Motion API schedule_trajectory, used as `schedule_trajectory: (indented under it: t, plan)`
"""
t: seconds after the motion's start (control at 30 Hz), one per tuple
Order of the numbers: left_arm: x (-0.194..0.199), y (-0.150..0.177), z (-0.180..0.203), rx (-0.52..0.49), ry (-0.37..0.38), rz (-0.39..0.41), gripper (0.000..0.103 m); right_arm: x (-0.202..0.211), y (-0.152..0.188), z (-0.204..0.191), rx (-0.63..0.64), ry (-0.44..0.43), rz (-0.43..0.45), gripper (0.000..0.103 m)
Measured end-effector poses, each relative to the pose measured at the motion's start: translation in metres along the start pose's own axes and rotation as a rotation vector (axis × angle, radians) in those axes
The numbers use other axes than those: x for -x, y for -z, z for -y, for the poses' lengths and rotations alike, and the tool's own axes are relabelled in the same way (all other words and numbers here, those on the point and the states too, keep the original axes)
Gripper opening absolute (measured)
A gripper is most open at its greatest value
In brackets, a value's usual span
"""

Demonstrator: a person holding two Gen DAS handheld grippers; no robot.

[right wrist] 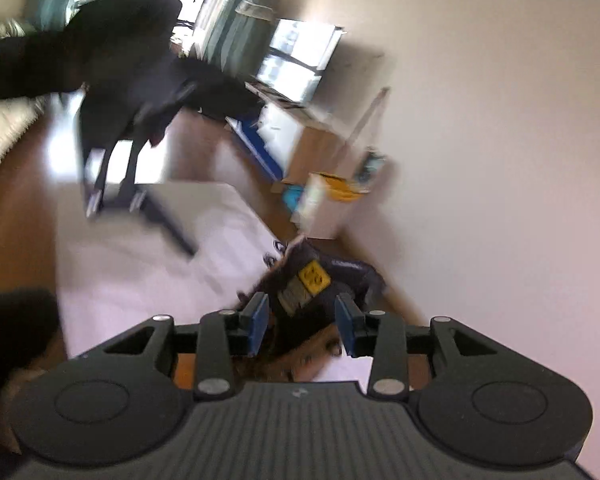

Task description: Lace up shoes with both hands

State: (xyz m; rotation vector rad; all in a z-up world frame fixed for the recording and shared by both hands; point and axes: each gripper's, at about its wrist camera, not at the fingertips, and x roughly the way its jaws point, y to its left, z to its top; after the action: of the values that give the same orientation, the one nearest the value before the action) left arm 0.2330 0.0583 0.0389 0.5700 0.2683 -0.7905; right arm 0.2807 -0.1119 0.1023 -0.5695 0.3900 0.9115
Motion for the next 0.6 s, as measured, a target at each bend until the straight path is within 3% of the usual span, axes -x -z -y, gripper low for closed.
schedule_trajectory:
  t: [0.07,0.2,0.37,0.47,0.6]
  plan:
    - [0.003,0.019,0.005,0.065,-0.031,0.031,0.093,-0.017,-0.011,0.022,-0.032,-0.082,-0.029,0.036]
    - [0.008,0.044,0.004,0.27,-0.063,0.013,0.093,-0.059,-0.035,0.059,-0.037,-0.236,-0.142,0.034]
    - [0.027,0.038,-0.011,0.554,-0.112,-0.038,0.094,-0.095,-0.067,0.094,-0.073,-0.464,-0.332,0.032]
    - [0.027,0.021,-0.012,0.602,-0.16,-0.105,0.096,-0.119,-0.088,0.108,-0.06,-0.601,-0.507,0.034]
    - [0.029,0.01,-0.005,0.662,-0.206,-0.168,0.097,-0.138,-0.106,0.119,-0.036,-0.687,-0.622,0.039]
